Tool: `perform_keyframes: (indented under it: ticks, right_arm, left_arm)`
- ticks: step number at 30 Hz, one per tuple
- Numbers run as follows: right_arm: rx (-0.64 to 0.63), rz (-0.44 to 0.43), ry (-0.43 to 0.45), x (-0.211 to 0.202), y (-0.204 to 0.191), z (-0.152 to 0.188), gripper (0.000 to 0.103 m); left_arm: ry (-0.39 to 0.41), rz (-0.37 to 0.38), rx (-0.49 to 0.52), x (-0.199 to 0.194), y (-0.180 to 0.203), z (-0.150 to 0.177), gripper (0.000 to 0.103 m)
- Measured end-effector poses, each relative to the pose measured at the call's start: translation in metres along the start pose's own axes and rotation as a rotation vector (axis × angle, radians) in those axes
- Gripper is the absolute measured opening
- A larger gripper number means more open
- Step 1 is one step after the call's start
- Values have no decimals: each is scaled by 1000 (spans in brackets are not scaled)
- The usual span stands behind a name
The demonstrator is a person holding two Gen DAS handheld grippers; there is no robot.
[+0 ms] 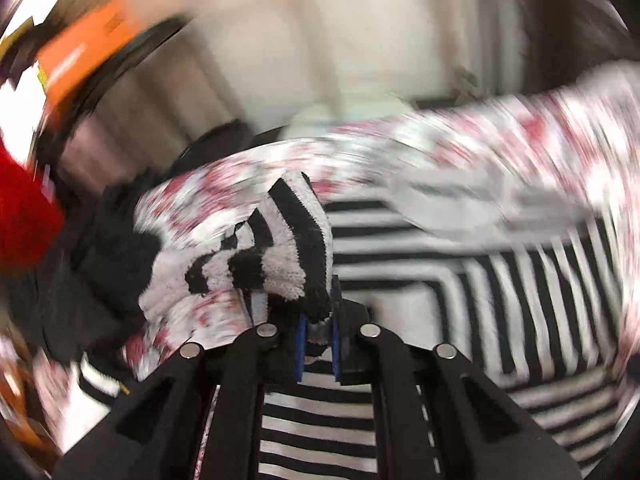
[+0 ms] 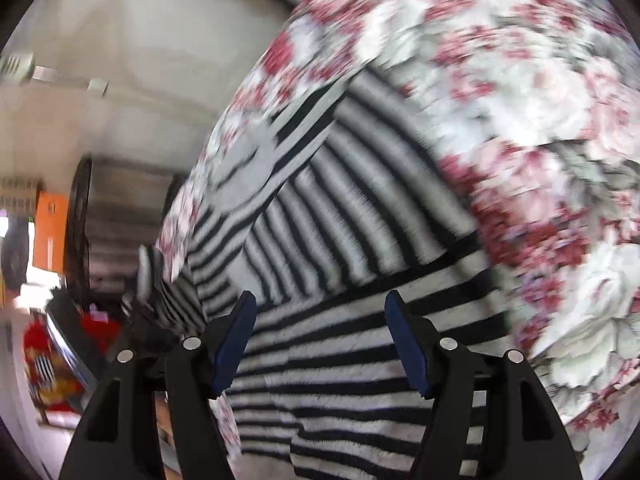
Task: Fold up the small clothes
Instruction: 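Grasp the other sleeve with the left tool, fold it across the body, release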
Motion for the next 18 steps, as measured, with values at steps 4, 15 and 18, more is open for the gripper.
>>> perform_keyframes:
  ticks: [4,15,18]
  right_arm:
    - [79,-3,102,-23,17,-13,67]
    - [28,11,82,-2,-1,-12,67]
    - [-19,18,60,16,-8,-14,67]
  left_arm:
    - [86,-45,410,-17,100,51,82]
    - [11,-43,139,-8,2,36,95]
    - [-119,-31,-51,29,-53,38,95]
Point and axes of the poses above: each gripper's, at about its wrist camera, not at the fingertips, and x roughly the way its jaws point, y to its right, z to its underside, the point moved 2 cm from there along x, roughly the way its jaws point, and after that the axes turned 12 degrees about -z, right-handed, at the moved point
